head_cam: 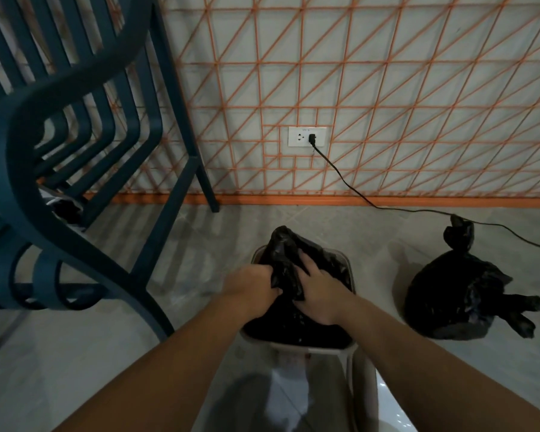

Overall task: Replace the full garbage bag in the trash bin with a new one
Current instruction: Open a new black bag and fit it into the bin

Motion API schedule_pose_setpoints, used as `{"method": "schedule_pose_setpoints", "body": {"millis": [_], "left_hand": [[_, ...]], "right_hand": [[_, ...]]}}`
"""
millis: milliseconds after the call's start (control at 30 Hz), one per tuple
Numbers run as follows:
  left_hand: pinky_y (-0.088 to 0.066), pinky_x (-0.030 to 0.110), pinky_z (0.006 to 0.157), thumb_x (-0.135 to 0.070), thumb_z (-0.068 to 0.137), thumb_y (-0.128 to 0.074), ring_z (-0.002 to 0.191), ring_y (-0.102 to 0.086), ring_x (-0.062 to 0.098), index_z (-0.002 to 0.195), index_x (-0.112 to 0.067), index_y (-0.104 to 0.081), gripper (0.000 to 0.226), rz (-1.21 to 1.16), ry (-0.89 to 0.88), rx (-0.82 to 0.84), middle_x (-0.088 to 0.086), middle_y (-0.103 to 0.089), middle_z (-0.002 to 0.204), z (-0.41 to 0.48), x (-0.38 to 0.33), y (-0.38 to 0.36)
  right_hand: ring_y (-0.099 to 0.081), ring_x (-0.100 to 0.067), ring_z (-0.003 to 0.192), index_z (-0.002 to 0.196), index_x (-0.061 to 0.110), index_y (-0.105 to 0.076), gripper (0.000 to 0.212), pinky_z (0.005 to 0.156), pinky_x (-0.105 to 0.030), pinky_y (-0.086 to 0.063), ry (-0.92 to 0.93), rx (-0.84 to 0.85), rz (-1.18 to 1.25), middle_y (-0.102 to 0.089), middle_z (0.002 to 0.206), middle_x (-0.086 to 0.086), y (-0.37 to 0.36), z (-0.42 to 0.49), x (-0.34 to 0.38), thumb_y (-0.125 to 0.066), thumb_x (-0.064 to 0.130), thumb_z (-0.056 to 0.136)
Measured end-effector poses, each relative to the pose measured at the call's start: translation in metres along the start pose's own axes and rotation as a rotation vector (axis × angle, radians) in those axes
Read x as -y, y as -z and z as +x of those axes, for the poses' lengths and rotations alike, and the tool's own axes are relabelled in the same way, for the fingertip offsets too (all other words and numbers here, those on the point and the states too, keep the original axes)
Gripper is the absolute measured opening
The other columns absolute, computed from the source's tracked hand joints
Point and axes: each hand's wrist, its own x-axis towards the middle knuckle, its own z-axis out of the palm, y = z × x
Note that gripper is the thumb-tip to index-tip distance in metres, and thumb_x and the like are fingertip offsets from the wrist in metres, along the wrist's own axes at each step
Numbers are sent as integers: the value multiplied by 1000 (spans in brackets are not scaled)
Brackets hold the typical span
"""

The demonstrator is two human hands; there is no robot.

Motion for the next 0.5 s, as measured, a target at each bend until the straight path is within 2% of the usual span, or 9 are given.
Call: {"method": "schedule_pose_setpoints", "body": {"millis": [100,200,267,400,500], "left_hand": [[-47,31,82,-27,82,-65,104,-61,29,103,-18,-64,23,-70,11,6,10,-66,111,-4,7,2],[-51,31,82,-22,81,-67,98,-63,25,94,-18,-65,14,-167,12,3,8,-69,104,-2,12,3],[-51,31,79,-23,82,-67,94,-63,24,91,-17,-65,11,-190,9,-19,8,-69,100,0,13,5],[-43,25,68,-29,83,-66,85,-62,21,86,-20,-66,9,-321,81,-110,4,-67,87,5,14,10],[-42,23,68,-28,83,-66,83,-63,20,87,-19,-68,10,-436,114,-164,-1,-64,78,7,19,17]], "right_hand": [[-47,-35,126,145,13,-33,50,106,-39,-39,-55,283,59,-44,144,-20,-14,8,9,-36,25,97],[-52,-33,119,131,6,-51,40,103,-34,-41,-69,372,28,-53,136,-20,-15,6,11,-34,21,98],[-55,-33,116,123,5,-57,37,97,-32,-42,-82,289,36,-58,129,-20,-7,3,8,-39,20,96],[-59,-33,107,109,9,-61,30,86,-33,-47,-109,-133,93,-62,114,-17,16,-7,-1,-58,21,82],[-60,-34,97,102,13,-63,28,76,-32,-46,-142,-302,123,-58,99,-12,30,-18,-10,-58,13,75]]}}
